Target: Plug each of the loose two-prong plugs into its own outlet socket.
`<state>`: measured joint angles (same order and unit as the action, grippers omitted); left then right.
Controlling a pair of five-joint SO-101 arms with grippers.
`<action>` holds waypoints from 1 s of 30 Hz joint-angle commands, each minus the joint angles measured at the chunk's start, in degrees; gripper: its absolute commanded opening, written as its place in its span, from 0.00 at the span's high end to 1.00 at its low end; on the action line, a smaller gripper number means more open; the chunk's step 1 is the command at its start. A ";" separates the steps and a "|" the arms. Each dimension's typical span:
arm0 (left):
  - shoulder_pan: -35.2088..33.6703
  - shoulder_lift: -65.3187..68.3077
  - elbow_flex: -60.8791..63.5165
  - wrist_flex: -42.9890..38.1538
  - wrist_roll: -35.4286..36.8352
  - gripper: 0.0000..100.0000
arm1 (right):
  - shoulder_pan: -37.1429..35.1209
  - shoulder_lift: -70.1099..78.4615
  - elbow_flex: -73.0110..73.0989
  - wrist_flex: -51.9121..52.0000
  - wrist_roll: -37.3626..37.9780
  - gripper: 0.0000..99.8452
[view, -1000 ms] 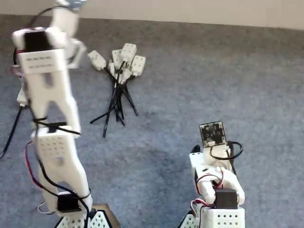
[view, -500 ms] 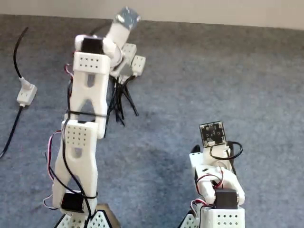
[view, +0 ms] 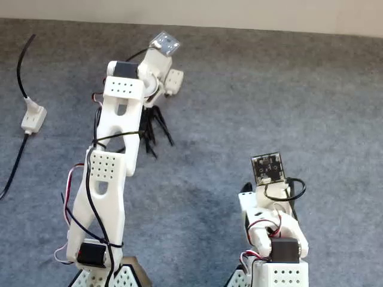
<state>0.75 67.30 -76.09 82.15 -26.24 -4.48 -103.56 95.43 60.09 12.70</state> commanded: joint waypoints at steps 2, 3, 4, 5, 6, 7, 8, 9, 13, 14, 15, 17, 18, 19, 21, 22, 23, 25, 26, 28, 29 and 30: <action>-0.40 -1.36 -2.42 0.62 0.44 0.97 | -0.57 -1.36 6.55 -1.71 0.62 0.67; -0.40 -1.36 -2.86 1.41 0.44 0.97 | -0.57 -1.36 6.55 -1.71 0.62 0.67; -0.40 -1.36 -4.26 2.46 0.53 0.97 | -0.57 -1.36 6.55 -1.71 0.62 0.67; -0.40 -1.36 -6.29 3.78 0.53 0.97 | -0.57 -1.36 6.55 -1.71 0.62 0.67; -0.40 -1.36 -8.75 5.36 0.53 0.97 | -0.66 -1.36 6.55 -1.71 0.62 0.67; -0.31 -1.36 -11.30 7.03 0.53 0.97 | -0.66 -1.36 6.55 -1.71 0.62 0.67; -0.22 -1.36 -14.29 8.79 0.53 0.97 | -0.66 -1.36 6.55 -1.71 0.62 0.67; 0.13 -1.36 -17.27 10.55 0.53 0.97 | -0.66 -1.36 6.55 -1.71 0.62 0.67; 2.59 -5.49 -18.33 17.41 0.44 1.00 | -0.66 -1.36 6.55 -1.80 0.62 0.67; 3.30 -7.16 -17.71 18.81 0.53 1.00 | -0.66 -1.36 6.55 -1.80 0.62 0.67; 4.00 -8.92 -16.48 19.52 0.62 1.00 | -0.66 -1.36 6.55 -1.80 0.62 0.67; 5.14 -12.62 -12.70 19.52 0.62 1.00 | -0.66 -1.36 6.55 -1.80 0.62 0.67; 5.76 -14.81 -10.68 19.52 0.62 1.00 | -0.66 -1.36 6.55 -1.80 0.62 0.67; 6.20 -17.10 -8.04 19.52 0.62 1.00 | -0.66 -1.36 6.55 -1.80 0.62 0.67; 6.90 -22.02 -2.42 19.52 0.62 1.00 | -0.66 -1.36 6.55 -1.80 0.62 0.67; 6.99 -24.40 0.04 19.52 0.62 1.00 | -0.66 -1.36 6.55 -1.80 0.62 0.67; 6.99 -26.68 2.15 19.52 0.62 1.00 | -0.66 -1.36 6.55 -1.80 0.62 0.67; 6.81 -30.99 6.29 19.52 0.62 1.00 | -0.66 -1.36 6.55 -1.80 0.62 0.67; 6.81 -33.19 8.66 19.52 0.62 1.00 | -0.66 -1.36 6.55 -1.80 0.62 0.67; 7.08 -37.67 14.20 19.52 0.53 1.00 | -0.66 -1.36 6.55 -1.80 0.62 0.67; 7.25 -40.22 17.63 19.52 0.44 1.00 | -0.66 -1.36 6.55 -1.80 0.62 0.67; 7.96 -43.03 21.41 19.52 0.44 1.00 | -0.66 -1.36 6.55 -1.80 0.62 0.67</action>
<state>6.99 33.98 -62.02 101.32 -26.33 -4.48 -103.56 95.43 60.09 12.70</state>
